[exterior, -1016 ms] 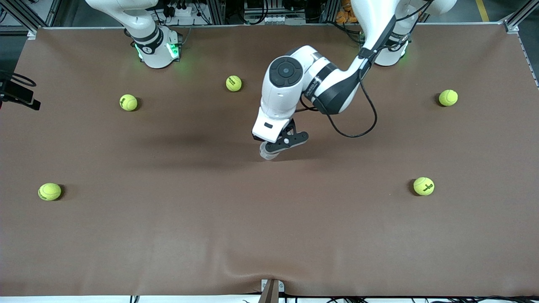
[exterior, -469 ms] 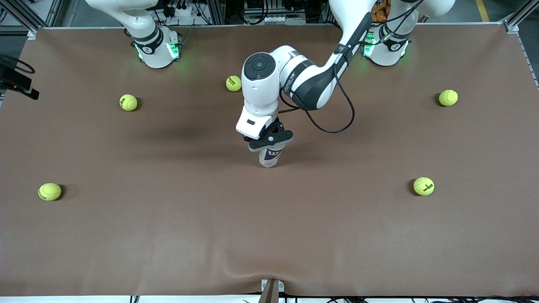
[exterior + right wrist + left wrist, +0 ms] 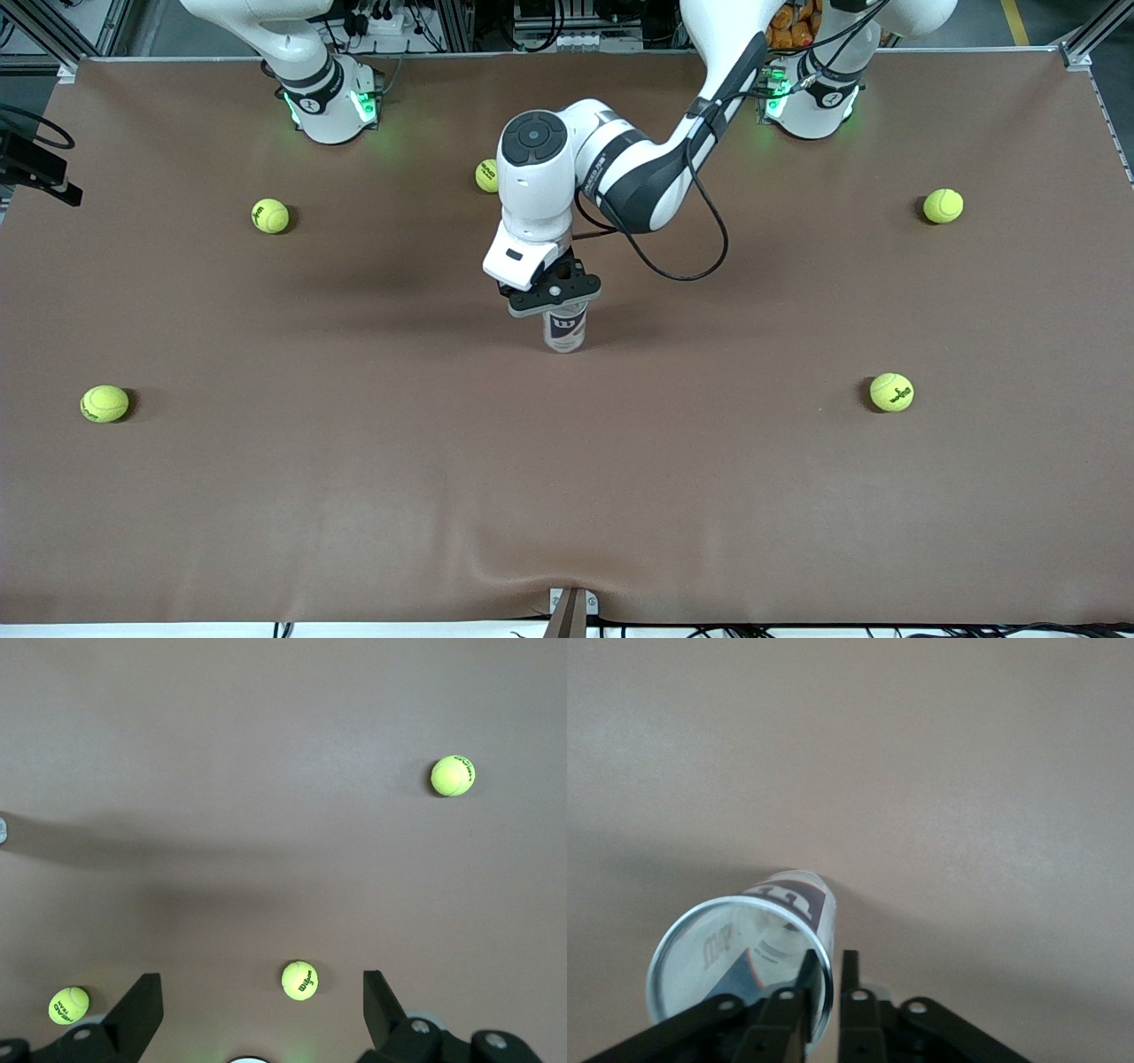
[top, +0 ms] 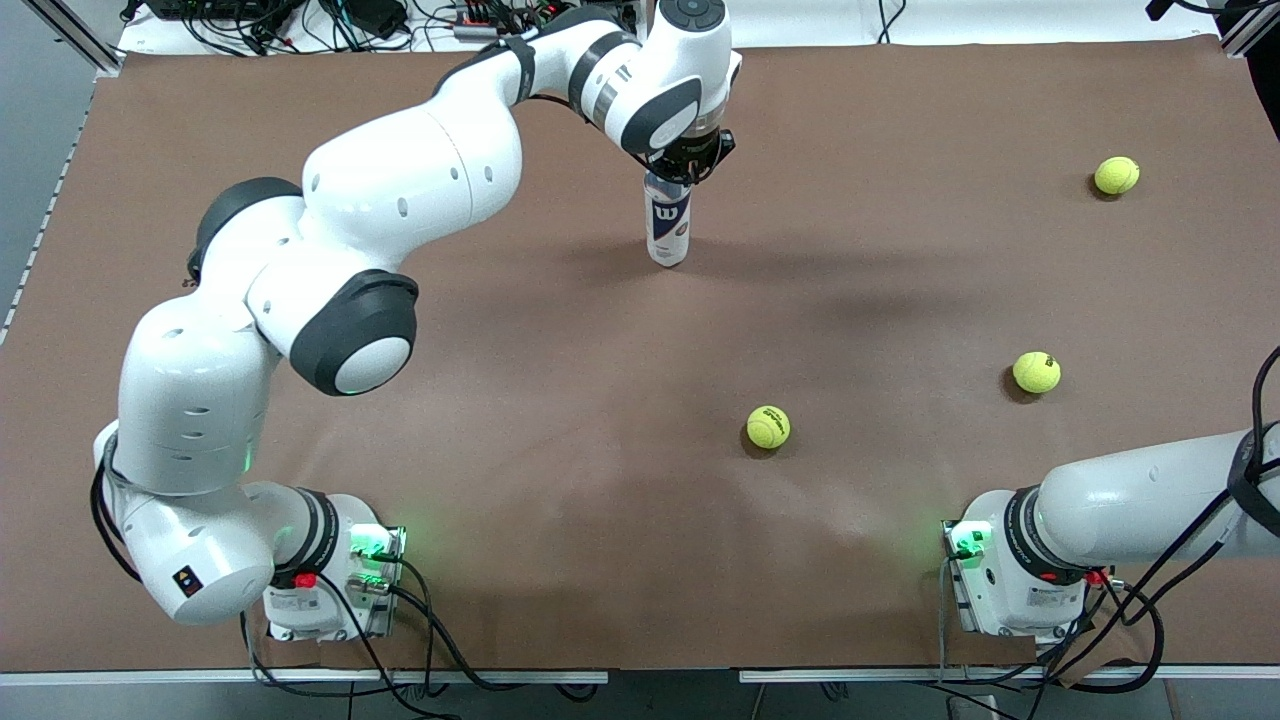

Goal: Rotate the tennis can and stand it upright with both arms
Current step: 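Rotate the can upright with the left gripper and set it down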

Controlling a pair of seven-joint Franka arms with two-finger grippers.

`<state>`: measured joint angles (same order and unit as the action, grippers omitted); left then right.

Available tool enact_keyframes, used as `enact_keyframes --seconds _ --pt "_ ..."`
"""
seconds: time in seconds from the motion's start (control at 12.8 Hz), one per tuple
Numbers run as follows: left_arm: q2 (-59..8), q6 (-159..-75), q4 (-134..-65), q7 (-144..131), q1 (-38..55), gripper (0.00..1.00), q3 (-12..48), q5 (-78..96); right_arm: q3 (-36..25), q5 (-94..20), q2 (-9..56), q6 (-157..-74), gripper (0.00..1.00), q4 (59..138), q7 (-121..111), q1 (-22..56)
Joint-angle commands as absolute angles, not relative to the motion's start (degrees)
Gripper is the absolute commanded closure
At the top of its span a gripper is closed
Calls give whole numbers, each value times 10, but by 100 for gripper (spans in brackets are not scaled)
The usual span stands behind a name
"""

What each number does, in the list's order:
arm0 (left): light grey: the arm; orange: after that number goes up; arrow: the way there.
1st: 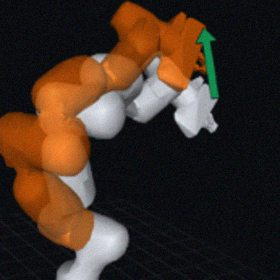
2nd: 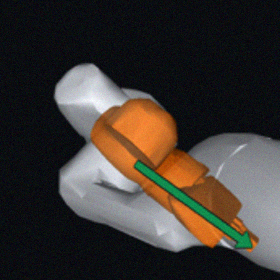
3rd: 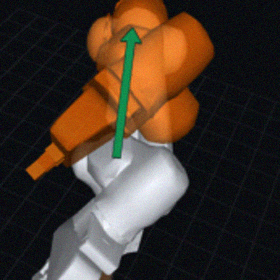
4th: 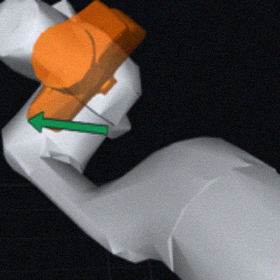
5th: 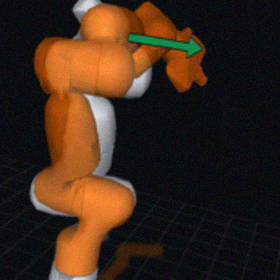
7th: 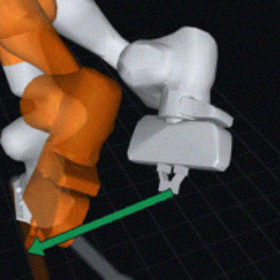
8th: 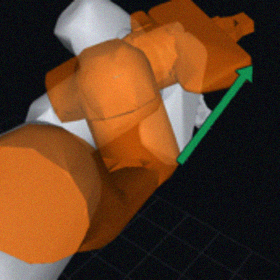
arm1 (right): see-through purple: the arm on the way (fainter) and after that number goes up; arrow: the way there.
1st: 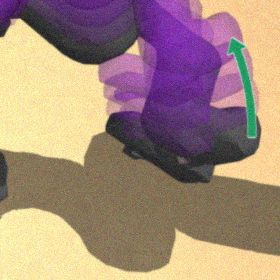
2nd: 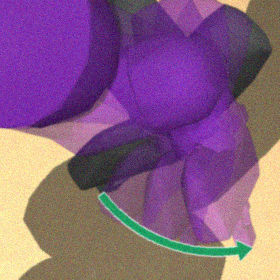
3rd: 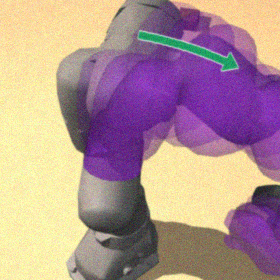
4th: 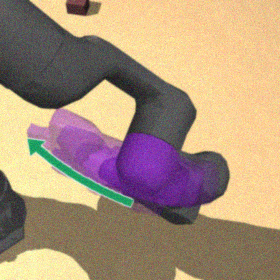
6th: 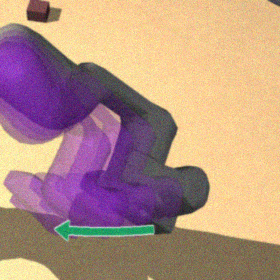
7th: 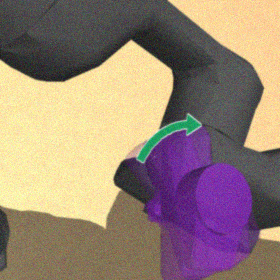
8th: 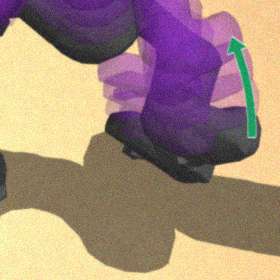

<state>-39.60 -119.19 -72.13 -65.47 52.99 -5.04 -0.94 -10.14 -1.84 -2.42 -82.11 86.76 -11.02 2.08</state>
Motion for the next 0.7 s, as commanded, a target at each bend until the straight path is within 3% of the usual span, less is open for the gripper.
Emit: enact_keyframes --seconds 0.0,0.63 --pt "-402 -1192 -705 -660 538 0 -60 -23 -86 -16 -40 -815 0 884 -116 -2" --pt "-285 -1083 -708 -656 512 0 -64 -24 -85 -14 -37 -809 0 881 -46 -2"
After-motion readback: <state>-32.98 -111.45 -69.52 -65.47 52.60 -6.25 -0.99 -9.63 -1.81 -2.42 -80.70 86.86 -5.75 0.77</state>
